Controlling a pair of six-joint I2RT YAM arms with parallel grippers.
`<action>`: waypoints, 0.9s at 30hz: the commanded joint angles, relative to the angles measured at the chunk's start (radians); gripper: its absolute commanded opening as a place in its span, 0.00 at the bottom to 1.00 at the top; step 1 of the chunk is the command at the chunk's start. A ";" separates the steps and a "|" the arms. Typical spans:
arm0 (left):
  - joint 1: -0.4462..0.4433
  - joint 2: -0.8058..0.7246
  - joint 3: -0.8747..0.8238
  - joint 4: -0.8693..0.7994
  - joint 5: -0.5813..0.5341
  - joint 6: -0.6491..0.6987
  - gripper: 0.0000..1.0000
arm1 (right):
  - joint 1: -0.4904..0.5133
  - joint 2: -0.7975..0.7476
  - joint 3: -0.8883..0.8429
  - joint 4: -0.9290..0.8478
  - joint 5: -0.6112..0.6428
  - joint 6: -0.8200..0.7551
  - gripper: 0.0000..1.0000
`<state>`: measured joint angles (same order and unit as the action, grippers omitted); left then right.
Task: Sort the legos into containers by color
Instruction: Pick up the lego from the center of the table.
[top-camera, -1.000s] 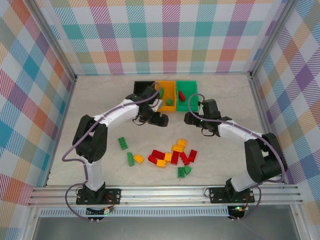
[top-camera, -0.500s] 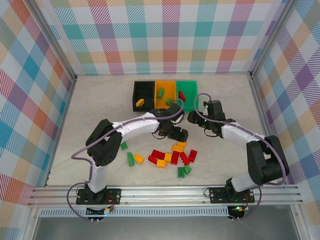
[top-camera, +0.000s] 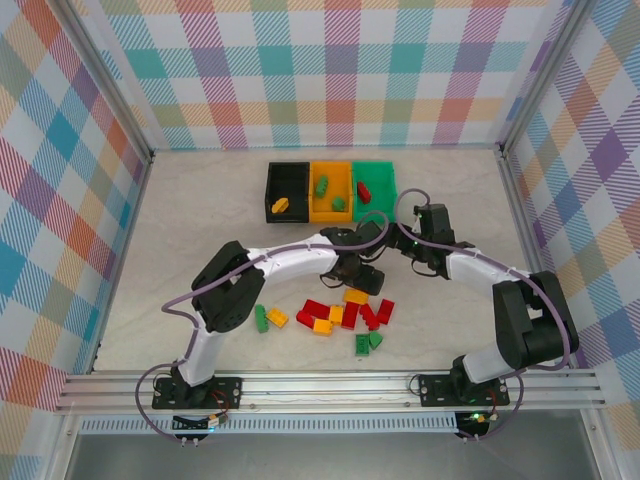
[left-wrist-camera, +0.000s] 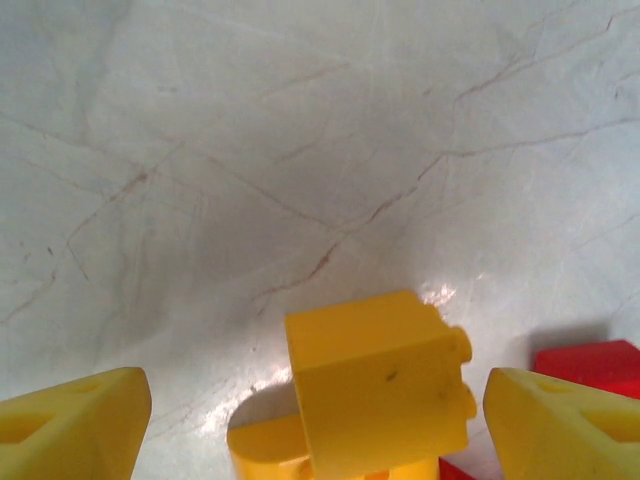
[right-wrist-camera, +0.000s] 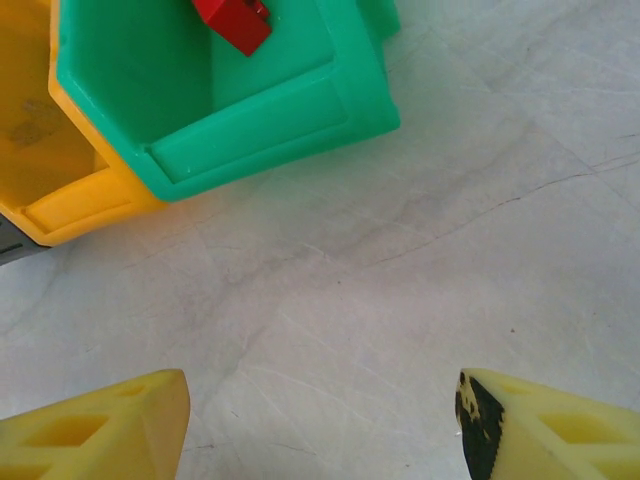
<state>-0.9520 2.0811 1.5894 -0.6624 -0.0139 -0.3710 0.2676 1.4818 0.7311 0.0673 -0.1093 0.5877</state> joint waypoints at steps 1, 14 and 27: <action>-0.016 0.033 0.054 -0.057 -0.032 -0.001 0.86 | -0.006 0.000 -0.003 0.024 -0.023 0.012 0.71; -0.021 0.077 0.085 -0.075 -0.015 -0.001 0.71 | -0.007 -0.006 0.001 0.015 -0.028 0.012 0.71; -0.019 0.030 0.069 -0.056 -0.034 -0.025 0.46 | -0.008 -0.011 0.002 0.012 -0.031 0.013 0.71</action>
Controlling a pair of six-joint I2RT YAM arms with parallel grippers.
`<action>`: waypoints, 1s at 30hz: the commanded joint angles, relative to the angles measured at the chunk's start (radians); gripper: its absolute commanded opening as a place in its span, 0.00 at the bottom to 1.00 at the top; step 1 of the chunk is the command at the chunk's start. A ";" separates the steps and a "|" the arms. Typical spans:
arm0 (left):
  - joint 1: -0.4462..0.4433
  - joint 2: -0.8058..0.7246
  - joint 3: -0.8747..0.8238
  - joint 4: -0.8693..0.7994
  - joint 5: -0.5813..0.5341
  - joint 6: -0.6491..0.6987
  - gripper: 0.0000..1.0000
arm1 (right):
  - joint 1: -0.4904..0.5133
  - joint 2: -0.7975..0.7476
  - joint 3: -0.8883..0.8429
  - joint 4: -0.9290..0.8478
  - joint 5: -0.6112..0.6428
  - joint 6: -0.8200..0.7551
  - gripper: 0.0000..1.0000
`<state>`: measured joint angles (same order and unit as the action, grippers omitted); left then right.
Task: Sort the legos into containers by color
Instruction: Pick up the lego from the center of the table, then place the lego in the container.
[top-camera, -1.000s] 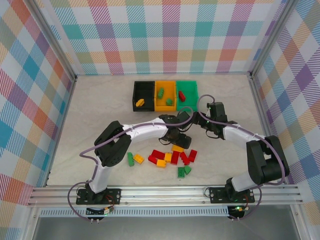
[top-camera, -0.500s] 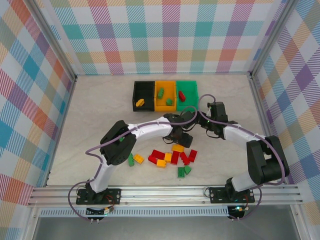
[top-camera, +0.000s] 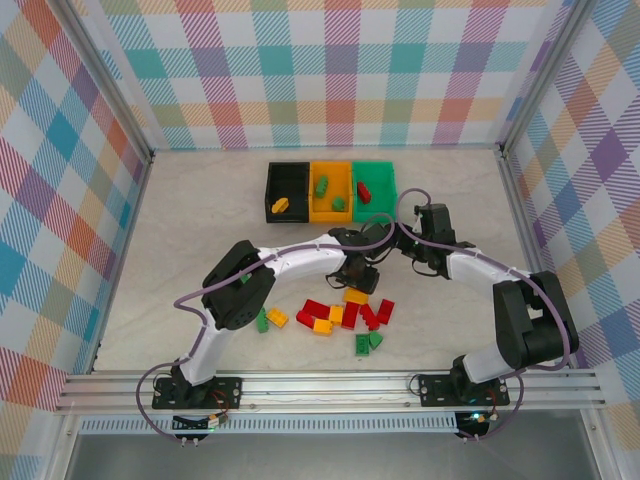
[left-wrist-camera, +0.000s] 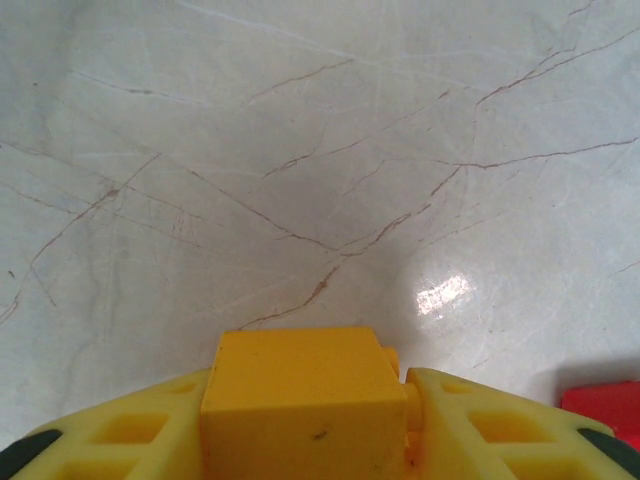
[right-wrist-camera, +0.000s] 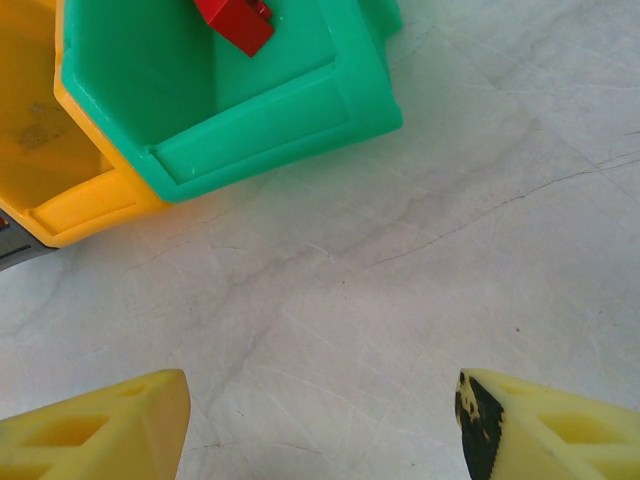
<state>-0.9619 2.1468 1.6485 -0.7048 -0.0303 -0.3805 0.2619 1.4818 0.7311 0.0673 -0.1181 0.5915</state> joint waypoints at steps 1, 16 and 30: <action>-0.008 -0.047 0.006 -0.012 -0.021 -0.016 0.44 | -0.001 -0.012 0.001 0.010 -0.022 0.010 0.71; 0.188 -0.224 -0.003 -0.074 -0.061 -0.004 0.41 | -0.002 -0.009 0.005 0.009 -0.044 0.017 0.71; 0.541 -0.043 0.419 -0.205 -0.038 0.069 0.44 | -0.001 0.054 0.014 0.040 -0.106 0.054 0.71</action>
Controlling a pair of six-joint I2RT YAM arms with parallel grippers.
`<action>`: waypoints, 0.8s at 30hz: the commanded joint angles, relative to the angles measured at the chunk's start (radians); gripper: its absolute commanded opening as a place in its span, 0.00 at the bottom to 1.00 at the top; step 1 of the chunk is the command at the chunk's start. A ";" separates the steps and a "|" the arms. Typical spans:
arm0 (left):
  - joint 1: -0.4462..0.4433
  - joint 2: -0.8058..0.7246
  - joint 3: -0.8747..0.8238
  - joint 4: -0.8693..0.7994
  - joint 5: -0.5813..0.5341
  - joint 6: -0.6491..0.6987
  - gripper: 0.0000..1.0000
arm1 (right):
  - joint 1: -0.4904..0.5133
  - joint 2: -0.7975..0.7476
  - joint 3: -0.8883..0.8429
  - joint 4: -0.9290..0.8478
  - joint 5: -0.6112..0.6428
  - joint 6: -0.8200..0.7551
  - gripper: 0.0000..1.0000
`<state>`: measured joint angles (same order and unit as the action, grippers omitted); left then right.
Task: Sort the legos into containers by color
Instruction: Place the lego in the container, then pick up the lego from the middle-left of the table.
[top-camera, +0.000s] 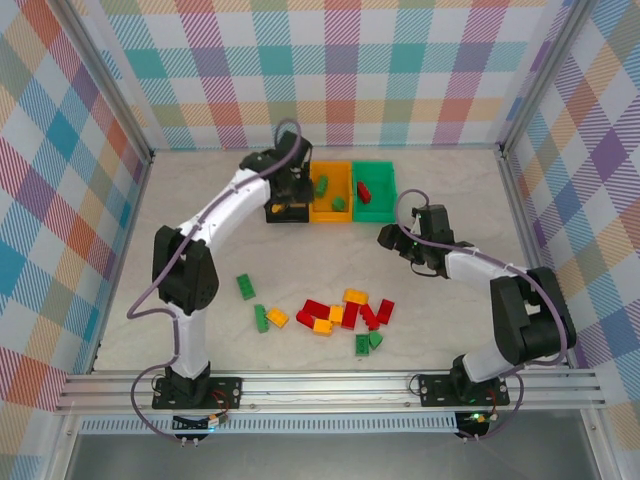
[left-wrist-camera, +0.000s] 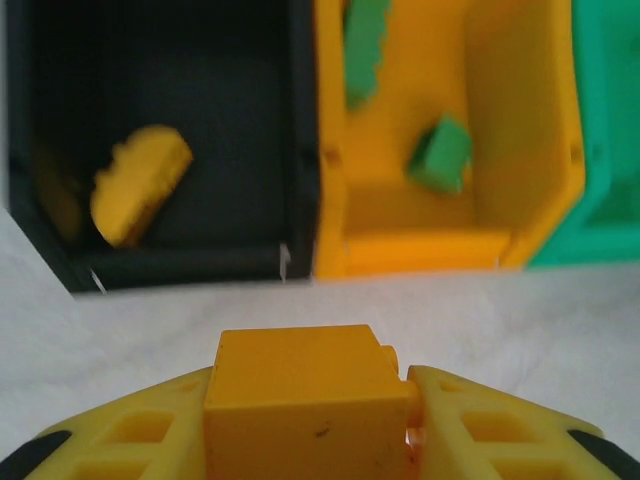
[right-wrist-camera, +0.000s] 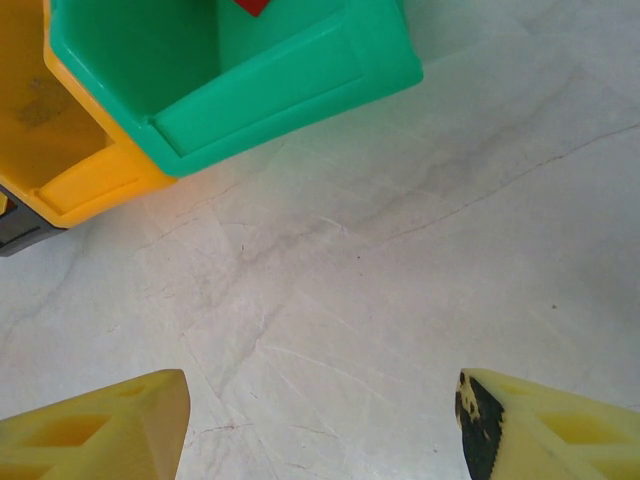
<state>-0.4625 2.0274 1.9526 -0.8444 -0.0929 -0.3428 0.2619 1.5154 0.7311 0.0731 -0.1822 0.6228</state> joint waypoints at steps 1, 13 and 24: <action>0.055 0.112 0.168 -0.082 0.030 0.035 0.44 | -0.001 0.024 0.017 0.034 -0.046 0.023 0.71; 0.065 0.155 0.185 -0.044 0.028 -0.046 0.71 | -0.001 0.060 0.028 0.044 -0.095 0.049 0.71; -0.083 -0.174 -0.385 0.191 0.057 -0.055 0.71 | 0.000 0.053 0.028 0.043 -0.110 0.054 0.71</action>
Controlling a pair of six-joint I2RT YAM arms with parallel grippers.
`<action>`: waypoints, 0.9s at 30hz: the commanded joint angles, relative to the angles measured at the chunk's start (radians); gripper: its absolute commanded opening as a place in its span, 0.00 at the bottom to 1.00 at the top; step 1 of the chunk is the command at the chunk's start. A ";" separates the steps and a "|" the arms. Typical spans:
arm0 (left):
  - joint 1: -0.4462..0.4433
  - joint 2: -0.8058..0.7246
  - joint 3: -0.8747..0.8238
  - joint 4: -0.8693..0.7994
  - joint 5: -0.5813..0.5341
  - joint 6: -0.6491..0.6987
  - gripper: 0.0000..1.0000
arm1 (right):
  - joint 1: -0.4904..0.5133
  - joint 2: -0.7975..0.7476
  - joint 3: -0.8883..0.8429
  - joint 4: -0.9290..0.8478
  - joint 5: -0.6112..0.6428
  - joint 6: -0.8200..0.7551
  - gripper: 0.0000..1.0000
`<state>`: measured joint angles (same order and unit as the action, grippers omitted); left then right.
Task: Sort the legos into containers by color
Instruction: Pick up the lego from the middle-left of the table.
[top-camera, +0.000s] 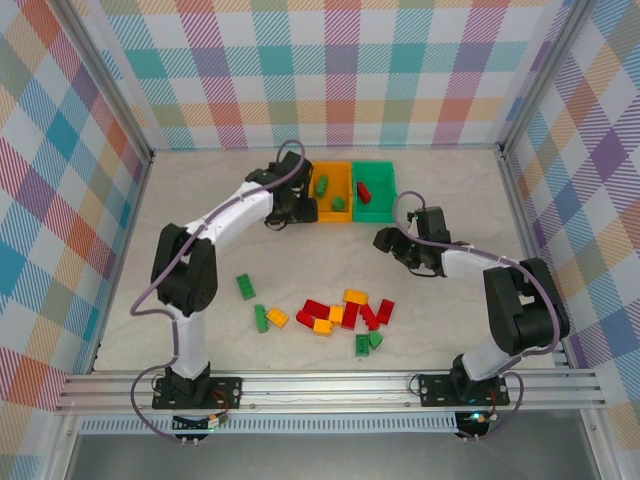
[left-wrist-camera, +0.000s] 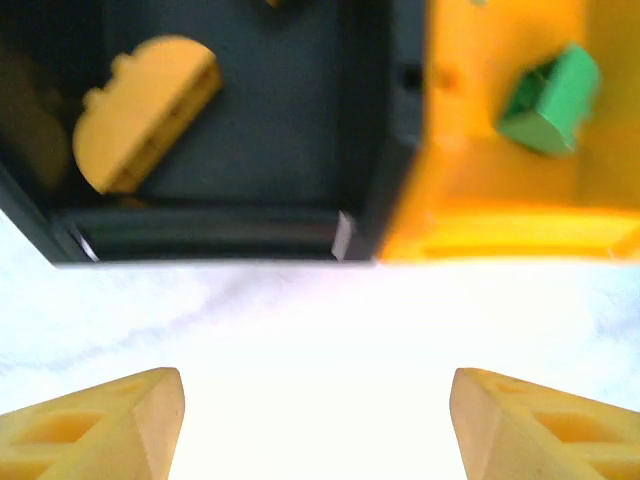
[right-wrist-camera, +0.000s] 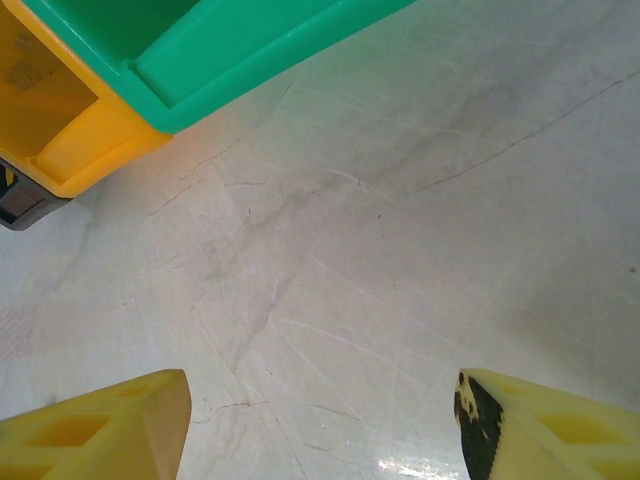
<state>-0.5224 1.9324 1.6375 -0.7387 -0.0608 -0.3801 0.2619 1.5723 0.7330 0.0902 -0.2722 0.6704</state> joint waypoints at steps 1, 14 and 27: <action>-0.039 -0.102 -0.113 0.110 0.032 -0.020 0.70 | 0.001 -0.003 0.026 0.024 -0.017 0.007 0.71; -0.302 -0.174 -0.351 0.318 0.068 0.023 0.67 | 0.002 0.012 0.028 0.020 0.013 -0.008 0.71; -0.567 -0.099 -0.286 0.189 -0.076 0.103 0.65 | 0.000 0.002 0.025 0.014 0.031 -0.016 0.71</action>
<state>-1.0607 1.8084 1.3113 -0.4889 -0.0860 -0.2924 0.2619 1.5772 0.7349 0.0898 -0.2478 0.6685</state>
